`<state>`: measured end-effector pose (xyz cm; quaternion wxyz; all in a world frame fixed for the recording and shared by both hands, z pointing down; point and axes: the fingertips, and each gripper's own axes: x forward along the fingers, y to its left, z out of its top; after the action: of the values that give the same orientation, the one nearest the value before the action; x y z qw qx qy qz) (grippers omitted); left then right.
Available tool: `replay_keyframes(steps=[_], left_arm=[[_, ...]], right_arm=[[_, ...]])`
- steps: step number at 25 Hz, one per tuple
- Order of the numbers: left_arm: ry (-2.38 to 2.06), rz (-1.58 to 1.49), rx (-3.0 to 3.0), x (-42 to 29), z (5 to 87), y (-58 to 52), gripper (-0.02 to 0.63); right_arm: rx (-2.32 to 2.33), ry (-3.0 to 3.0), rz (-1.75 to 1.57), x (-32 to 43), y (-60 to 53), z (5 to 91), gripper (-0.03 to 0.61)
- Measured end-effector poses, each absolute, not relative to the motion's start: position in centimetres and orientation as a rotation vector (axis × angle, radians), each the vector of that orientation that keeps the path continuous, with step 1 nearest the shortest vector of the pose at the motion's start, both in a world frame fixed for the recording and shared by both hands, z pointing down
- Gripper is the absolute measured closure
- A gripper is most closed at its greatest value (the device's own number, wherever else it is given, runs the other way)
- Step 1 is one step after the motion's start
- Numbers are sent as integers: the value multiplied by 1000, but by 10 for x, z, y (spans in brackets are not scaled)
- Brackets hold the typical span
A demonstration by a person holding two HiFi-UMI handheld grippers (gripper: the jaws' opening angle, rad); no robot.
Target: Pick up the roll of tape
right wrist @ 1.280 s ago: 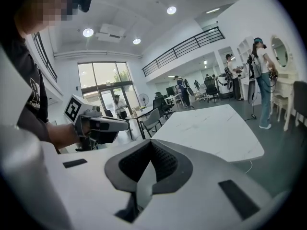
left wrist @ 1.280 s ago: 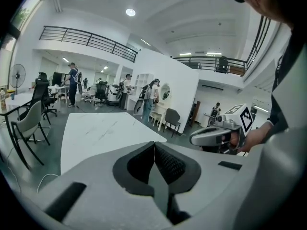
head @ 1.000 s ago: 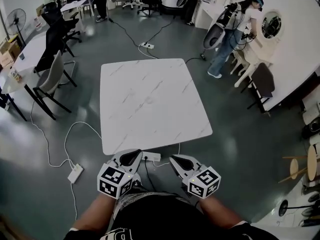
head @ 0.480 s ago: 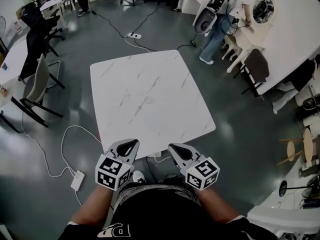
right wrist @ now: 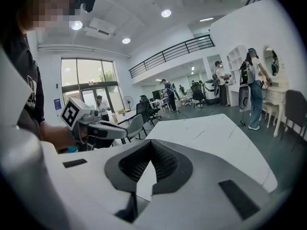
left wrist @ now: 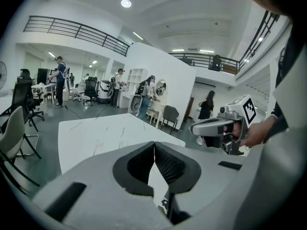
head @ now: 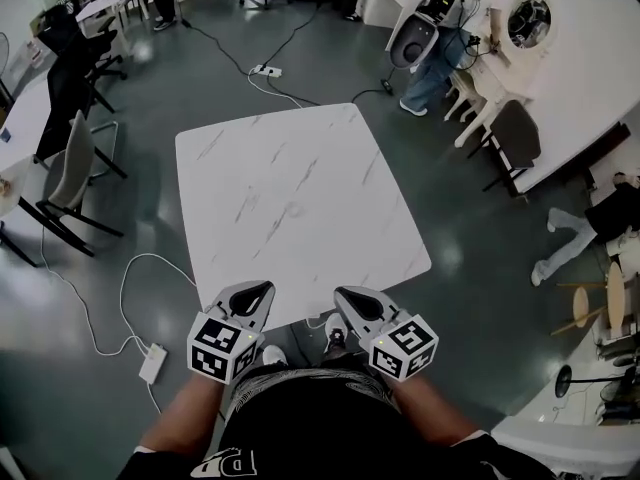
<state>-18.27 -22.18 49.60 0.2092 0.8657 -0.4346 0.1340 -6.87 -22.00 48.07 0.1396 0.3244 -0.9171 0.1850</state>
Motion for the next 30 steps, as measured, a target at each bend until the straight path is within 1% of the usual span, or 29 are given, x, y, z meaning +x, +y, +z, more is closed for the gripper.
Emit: replay_keyframes(steps=[6, 17, 26, 27, 28, 29, 30], left_arm=[[-1294, 365, 2367, -177, 498, -235, 595], [-1406, 484, 2302, -157, 515, -279, 594], [-1409, 660, 2241, -136, 569, -338, 591], [-1418, 686, 2243, -135, 575, -346, 587], [-1425, 714, 2243, -133, 582, -354, 565], [-1427, 742, 2241, -131, 589, -361, 525], [-1427, 768, 2235, -130, 596, -368, 506]], right_arm=[[870, -2652, 534, -56, -241, 486, 574], [795, -2671, 557, -26, -281, 494, 574], [830, -2659, 631, 14, -301, 510, 574], [838, -2657, 639, 19, -302, 512, 574], [844, -2653, 647, 24, -303, 513, 574], [850, -2649, 655, 29, -303, 516, 574], [854, -2645, 664, 32, -305, 518, 574]])
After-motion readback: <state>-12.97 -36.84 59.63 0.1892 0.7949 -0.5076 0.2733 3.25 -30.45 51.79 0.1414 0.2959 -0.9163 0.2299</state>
